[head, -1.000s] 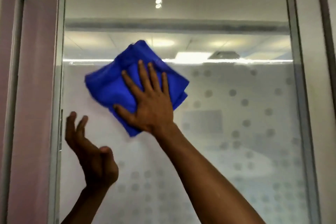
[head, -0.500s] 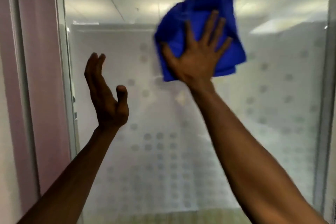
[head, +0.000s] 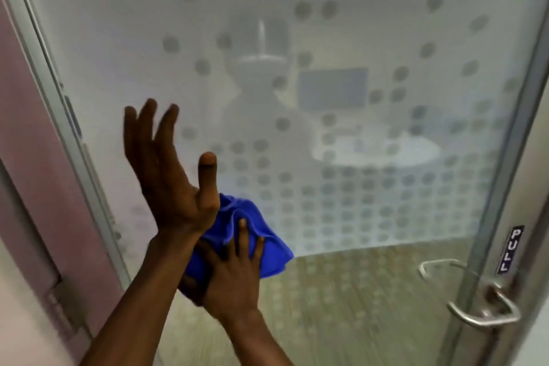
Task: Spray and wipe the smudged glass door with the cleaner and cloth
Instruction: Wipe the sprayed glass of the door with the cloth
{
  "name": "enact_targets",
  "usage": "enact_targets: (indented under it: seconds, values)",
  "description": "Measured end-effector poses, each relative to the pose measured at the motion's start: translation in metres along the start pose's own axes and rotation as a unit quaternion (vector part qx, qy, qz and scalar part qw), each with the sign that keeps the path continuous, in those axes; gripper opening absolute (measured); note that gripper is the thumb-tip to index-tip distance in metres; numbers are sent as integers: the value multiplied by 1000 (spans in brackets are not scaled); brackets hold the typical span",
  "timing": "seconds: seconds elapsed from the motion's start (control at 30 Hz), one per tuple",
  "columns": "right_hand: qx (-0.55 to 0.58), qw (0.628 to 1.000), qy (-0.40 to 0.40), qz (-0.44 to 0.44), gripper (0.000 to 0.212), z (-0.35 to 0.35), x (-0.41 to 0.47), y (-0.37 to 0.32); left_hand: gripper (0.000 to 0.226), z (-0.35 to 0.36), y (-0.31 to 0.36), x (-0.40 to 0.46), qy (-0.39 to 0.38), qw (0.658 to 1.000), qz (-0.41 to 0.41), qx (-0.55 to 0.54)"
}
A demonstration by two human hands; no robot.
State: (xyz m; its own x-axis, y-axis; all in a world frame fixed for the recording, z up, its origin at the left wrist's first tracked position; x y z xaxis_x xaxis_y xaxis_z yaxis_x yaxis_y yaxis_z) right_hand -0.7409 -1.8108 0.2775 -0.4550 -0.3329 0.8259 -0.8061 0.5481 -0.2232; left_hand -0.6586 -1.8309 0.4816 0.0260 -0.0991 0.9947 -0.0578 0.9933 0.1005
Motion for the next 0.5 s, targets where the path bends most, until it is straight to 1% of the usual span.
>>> enact_targets:
  seconds: [0.07,0.13,0.2,0.27,0.3,0.33,0.37,0.4,0.47,0.5]
  values:
    - [-9,1000,10,9,80,-7,-7,27,69,13,-10,-26,-40,999,12,5]
    - [-3,998,31,47,83,-23,-12,65,69,22,-22,-47,-66,997,34,10]
    - [-24,994,58,89,87,-42,-18,111,69,30,-29,-59,-92,994,60,24]
    - [-53,982,100,154,105,-64,-25,161,67,38,-32,-63,-110,989,83,46]
    - [-53,967,132,212,116,-76,-29,186,66,40,-34,-65,-113,988,90,55]
    - [-41,942,172,284,125,-89,-35,211,65,42,-34,-66,-112,987,93,62]
    - [-24,912,216,348,127,-99,-41,231,66,43,-35,-67,-111,987,94,72]
    - [-2,884,257,391,124,-106,-45,244,68,44,-35,-68,-111,986,94,83]
    - [31,842,328,428,117,-115,-43,253,72,48,-33,-70,-118,981,103,115]
    - [43,823,350,445,116,-116,-41,252,74,50,-32,-72,-123,978,107,131]
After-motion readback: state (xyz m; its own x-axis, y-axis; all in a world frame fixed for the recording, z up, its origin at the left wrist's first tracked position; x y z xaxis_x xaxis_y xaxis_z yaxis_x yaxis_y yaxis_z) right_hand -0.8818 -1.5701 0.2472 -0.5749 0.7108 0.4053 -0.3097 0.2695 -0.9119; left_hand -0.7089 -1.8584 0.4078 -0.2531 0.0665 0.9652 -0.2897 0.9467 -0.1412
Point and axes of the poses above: each hand's wrist, its own x-axis towards the middle knuckle, its own z-axis out of the palm, y = z × x, the point moved 9 cm from there along x, towards the middle knuckle, and after that the axes turned 5 degrees about x, right-handed, at the moved point
